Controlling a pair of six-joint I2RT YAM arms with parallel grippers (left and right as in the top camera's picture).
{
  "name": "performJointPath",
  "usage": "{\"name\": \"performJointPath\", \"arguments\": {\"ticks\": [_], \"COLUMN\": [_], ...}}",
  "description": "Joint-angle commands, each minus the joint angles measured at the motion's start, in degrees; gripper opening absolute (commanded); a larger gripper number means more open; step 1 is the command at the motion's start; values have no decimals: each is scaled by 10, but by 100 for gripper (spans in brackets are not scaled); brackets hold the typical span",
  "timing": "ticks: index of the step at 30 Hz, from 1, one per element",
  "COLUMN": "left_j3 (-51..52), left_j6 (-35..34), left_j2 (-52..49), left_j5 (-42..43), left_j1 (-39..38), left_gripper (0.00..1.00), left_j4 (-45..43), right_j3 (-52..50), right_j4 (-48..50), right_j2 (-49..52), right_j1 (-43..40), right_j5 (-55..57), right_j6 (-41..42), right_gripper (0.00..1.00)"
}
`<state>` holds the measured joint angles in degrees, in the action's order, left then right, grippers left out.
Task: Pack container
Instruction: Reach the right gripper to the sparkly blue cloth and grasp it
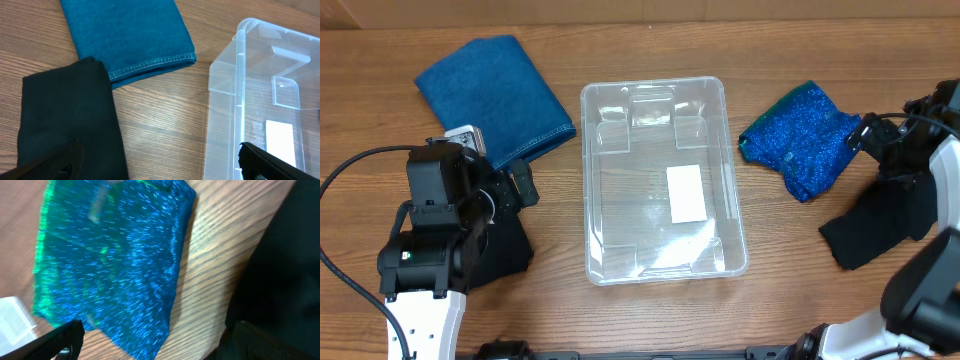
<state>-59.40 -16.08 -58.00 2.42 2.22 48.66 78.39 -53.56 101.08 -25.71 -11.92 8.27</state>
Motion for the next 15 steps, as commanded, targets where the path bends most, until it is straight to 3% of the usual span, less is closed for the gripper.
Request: {"name": "performJointPath", "arguments": {"ticks": [1,9,12,13,15], "left_j3": [-17,-17,-17,-17,-17], "left_j6": [13,13,13,13,13], "left_j2": [0,0,0,0,0], "left_j5": [6,6,6,6,6], "left_j1": [-3,-3,-3,-3,-3], "left_gripper": [100,100,100,100,100], "left_j4": [0,2,2,2,2], "right_j3": [14,13,10,10,10], "right_j4": [8,59,85,88,88], "right_j2": [62,177,201,202,202], "right_j1": [1,-3,-2,-2,0], "right_j5": [-30,-123,-214,-229,-229], "right_j6": [-23,-23,-23,-23,-23], "right_gripper": [100,100,100,98,76]}}
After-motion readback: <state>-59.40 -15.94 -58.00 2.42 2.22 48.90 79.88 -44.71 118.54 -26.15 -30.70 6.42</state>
